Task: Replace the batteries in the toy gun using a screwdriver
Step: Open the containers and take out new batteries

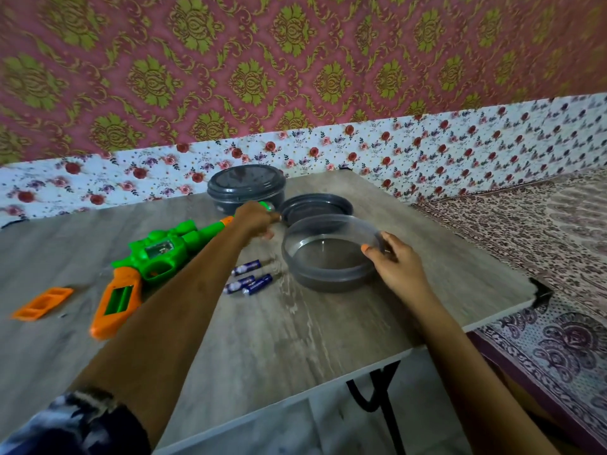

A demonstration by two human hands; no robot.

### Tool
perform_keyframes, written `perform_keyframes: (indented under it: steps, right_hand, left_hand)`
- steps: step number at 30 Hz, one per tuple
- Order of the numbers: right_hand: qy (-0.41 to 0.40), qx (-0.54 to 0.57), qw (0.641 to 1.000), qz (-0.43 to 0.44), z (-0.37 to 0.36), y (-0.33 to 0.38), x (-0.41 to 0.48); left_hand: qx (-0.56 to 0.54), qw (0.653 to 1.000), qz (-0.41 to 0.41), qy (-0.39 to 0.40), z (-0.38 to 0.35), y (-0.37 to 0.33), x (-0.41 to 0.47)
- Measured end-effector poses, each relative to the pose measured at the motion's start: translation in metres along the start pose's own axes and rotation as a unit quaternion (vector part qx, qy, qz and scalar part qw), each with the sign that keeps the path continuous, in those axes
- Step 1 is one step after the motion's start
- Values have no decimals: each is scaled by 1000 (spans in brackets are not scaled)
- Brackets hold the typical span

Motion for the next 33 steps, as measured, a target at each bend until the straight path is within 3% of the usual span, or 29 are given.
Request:
perform_keyframes:
  steps: [4,7,11,16,23,33]
  right_hand:
    - [1,15,1000,-5,-15,5,-2]
    - [-21,32,999,-3,-23,8,-6]
    - [-37,46,998,2,-34,15,-12]
    - [-36,48,998,-7,-43,14,-16]
    - [-32,51,998,-3,-48,15,-17]
    - [-49,47,998,18,-48,8,-18]
  left_hand:
    - [108,992,-26,53,30,5,-50]
    - [215,971,-2,101,37,14,-85]
    - [280,949,18,141,29,30,-116]
    - [384,916,-3,115,7,35,-121]
    - [350,933,-4,86,8,35,-116]
    - [277,940,95,173,4,27,-116]
Point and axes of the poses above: each hand's wrist, its own x-axis towards the middle knuckle, its own z-axis out of the back of the hand, y = z × x, the point moved 3 cm from there along x, towards the middle knuckle, and after that the axes turned 14 degrees about y, right-handed, at the moved point
